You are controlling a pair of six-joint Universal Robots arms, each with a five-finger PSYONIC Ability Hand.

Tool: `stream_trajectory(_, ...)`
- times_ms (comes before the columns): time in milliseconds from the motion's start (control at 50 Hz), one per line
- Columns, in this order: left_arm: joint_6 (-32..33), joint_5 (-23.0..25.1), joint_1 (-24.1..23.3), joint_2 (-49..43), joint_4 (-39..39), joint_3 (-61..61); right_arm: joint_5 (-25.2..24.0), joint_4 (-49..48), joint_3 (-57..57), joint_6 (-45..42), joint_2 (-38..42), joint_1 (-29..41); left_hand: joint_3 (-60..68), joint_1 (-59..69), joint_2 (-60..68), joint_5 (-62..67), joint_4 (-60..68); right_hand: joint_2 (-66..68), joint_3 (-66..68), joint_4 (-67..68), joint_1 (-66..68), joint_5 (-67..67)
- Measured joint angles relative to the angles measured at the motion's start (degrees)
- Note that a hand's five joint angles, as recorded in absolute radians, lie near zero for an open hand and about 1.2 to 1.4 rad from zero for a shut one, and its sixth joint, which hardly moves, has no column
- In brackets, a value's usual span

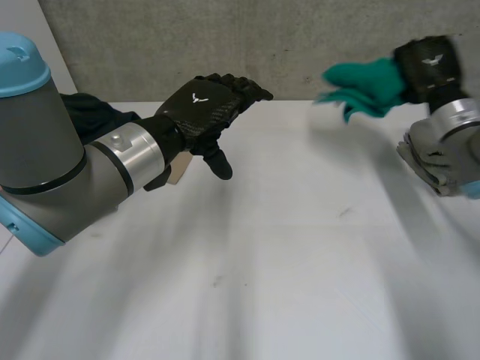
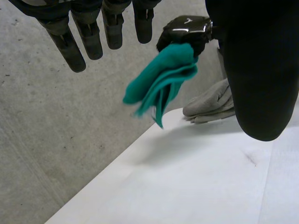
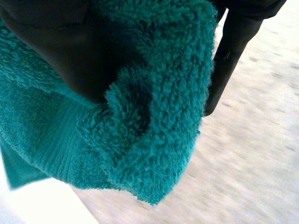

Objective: Fold the laundry.

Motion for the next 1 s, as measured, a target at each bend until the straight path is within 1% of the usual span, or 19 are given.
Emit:
stream_trajectory(80,0.0,0.0,-0.1,0.0,0.0,0.0,0.1,-0.2,-3.4,0.1,2.8,-5.0,0.0,0.0,0.0,0.0,0.0,0.0,0.3,0.0,0.0,0.0)
stream_trajectory(120,0.0,0.0,-0.3,0.0,0.0,-0.1,-0.3,-0.2,-5.5,0.0,5.4,-7.7,0.0,0.0,0.0,0.0,0.0,0.0,0.5,0.0,0.0,0.0)
stream_trajectory(200,-0.1,0.0,-0.5,0.0,0.0,-0.4,-2.1,-0.2,-8.2,-0.4,10.4,-11.9,0.0,0.0,0.0,0.0,0.0,0.0,0.5,0.0,0.0,0.0)
stream_trajectory(220,-0.1,0.0,-0.5,0.0,0.0,-0.4,-2.1,-0.2,-8.2,-0.4,10.4,-11.9,0.0,0.0,0.0,0.0,0.0,0.0,0.5,0.0,0.0,0.0)
stream_trajectory(240,-0.1,0.0,-0.6,0.0,0.0,-0.5,-3.3,-0.3,-9.0,-0.6,12.6,-13.5,0.0,0.0,0.0,0.0,0.0,0.0,0.5,0.0,0.0,0.0)
stream_trajectory(260,-0.1,0.0,-0.6,0.0,0.0,-0.5,-3.3,-0.3,-9.0,-0.6,12.6,-13.5,0.0,0.0,0.0,0.0,0.0,0.0,0.5,0.0,0.0,0.0)
stream_trajectory(280,-0.1,0.0,-0.7,0.0,0.0,-0.5,-4.8,-0.3,-9.7,-1.0,15.3,-15.2,0.0,0.0,0.0,0.0,0.0,0.0,0.5,0.0,0.0,0.0)
stream_trajectory(380,-0.1,0.0,-0.9,0.0,0.0,-0.6,-6.5,-0.2,-10.2,-4.2,19.4,-17.5,0.0,0.0,0.0,0.0,0.0,0.0,0.5,0.0,0.0,0.1)
stream_trajectory(500,-0.1,0.0,-1.3,0.1,0.0,-0.5,-6.5,0.5,-9.7,-9.8,20.6,-19.6,0.0,0.0,0.0,0.0,0.0,0.0,0.5,0.0,0.0,0.8)
stream_trajectory(620,-0.2,0.0,-1.6,0.1,0.0,-0.4,-6.0,2.4,-9.2,-11.6,19.7,-20.5,0.0,0.0,0.0,0.0,0.0,0.0,0.5,0.0,0.0,0.8)
stream_trajectory(660,-0.2,0.0,-1.6,0.1,0.0,-0.4,-5.4,3.1,-9.0,-11.6,19.1,-20.5,0.0,0.0,0.0,0.0,0.0,-2.5,-2.3,-2.8,-1.7,-1.6)
stream_trajectory(700,-0.2,0.0,-1.7,0.2,0.0,-0.4,-4.8,3.7,-8.5,-11.6,18.1,-20.4,0.0,0.0,0.0,0.0,0.0,-19.5,-18.8,-19.3,-17.3,-18.1)
stream_trajectory(720,-0.2,0.0,-1.8,0.2,0.0,-0.4,-4.4,4.1,-8.0,-11.6,17.3,-20.3,0.0,0.0,0.0,0.0,0.0,-29.9,-27.7,-28.3,-27.4,-27.4)
stream_trajectory(760,-0.2,0.0,-2.0,0.4,0.0,-0.4,-3.9,4.7,-5.9,-11.4,14.9,-20.2,0.0,0.0,0.0,0.0,0.0,-48.2,-48.1,-48.7,-42.3,-46.0)
stream_trajectory(800,-0.2,0.0,-2.3,0.6,0.0,-0.5,-3.5,5.0,-3.9,-11.2,12.4,-20.2,0.0,0.0,0.0,0.0,0.0,-52.4,-53.5,-55.1,-44.8,-50.4)
stream_trajectory(920,-0.3,0.1,-3.4,2.2,0.1,-0.7,-2.1,7.5,2.3,-10.0,2.7,-21.8,0.0,0.0,0.0,0.0,0.0,-52.7,-54.6,-56.5,-44.8,-50.6)
stream_trajectory(1000,-0.3,0.1,-4.3,3.5,0.4,-1.0,-0.1,12.4,3.7,-9.6,-2.9,-23.6,0.0,0.0,0.0,0.0,0.0,-52.7,-54.6,-56.5,-44.8,-50.6)
